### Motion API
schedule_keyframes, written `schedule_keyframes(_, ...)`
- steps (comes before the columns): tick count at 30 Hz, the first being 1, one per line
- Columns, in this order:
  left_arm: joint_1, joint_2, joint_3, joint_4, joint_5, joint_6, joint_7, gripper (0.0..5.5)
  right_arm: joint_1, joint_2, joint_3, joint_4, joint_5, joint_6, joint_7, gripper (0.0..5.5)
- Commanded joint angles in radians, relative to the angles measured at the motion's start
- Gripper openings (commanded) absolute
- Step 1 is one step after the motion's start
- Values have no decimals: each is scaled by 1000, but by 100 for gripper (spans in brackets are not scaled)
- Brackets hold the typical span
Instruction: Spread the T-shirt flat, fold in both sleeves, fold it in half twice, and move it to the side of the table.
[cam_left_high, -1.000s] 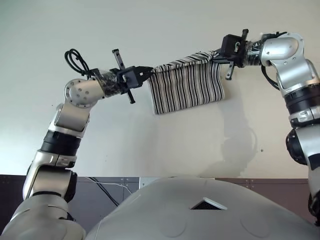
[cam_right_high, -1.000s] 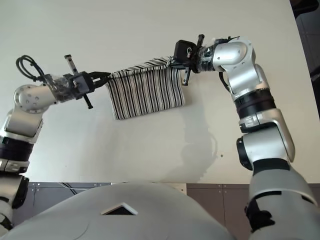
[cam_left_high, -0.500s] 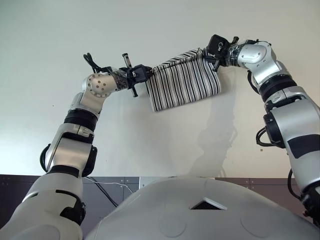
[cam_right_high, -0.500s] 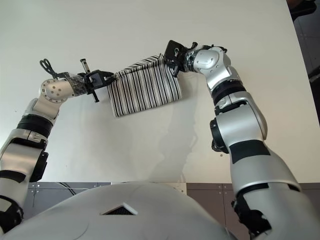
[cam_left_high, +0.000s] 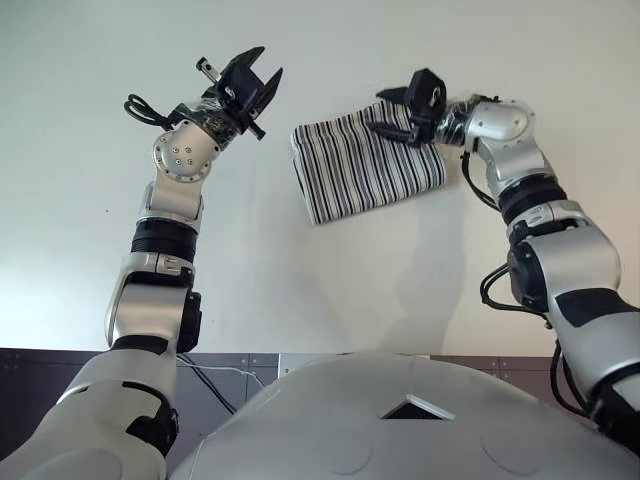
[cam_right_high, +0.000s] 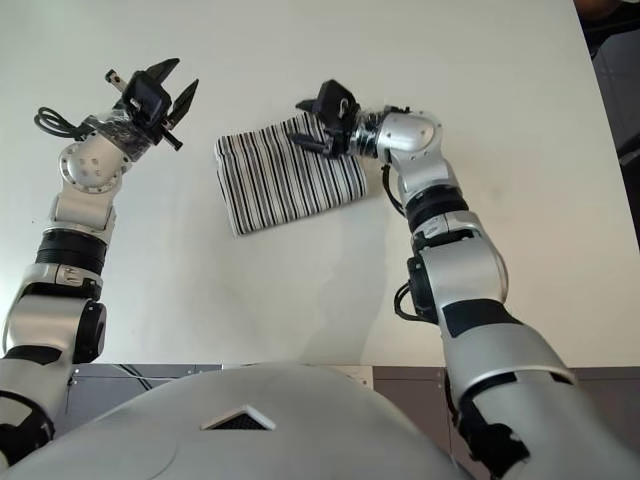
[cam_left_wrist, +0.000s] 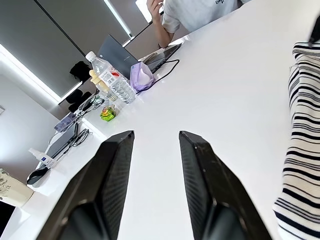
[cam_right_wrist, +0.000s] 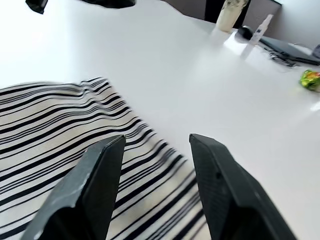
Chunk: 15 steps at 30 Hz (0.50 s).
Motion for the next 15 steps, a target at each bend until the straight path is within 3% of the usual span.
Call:
schedule_keyframes(1,19,-17,-18,-89,23,20,-6,164,36,5,38,49,-42,45,60,236)
schedule_keyframes(4,30,-26,-31,-156,23,33,-22,164,48,-19,64,123,-101,91,2,236)
schedule_keyframes(8,41,-21,-21,-213,21,59,-24,164,97,-139,73,216,-166,233,-312,236)
schedule_keyframes(12,110,-1,9,-275,33,73,19,164,217,-343,-99,265,-33,435,-549,236)
schedule_keyframes(15,158,-4,19,-319,46,84,54,164,304,-407,-245,275,81,535,-710,236)
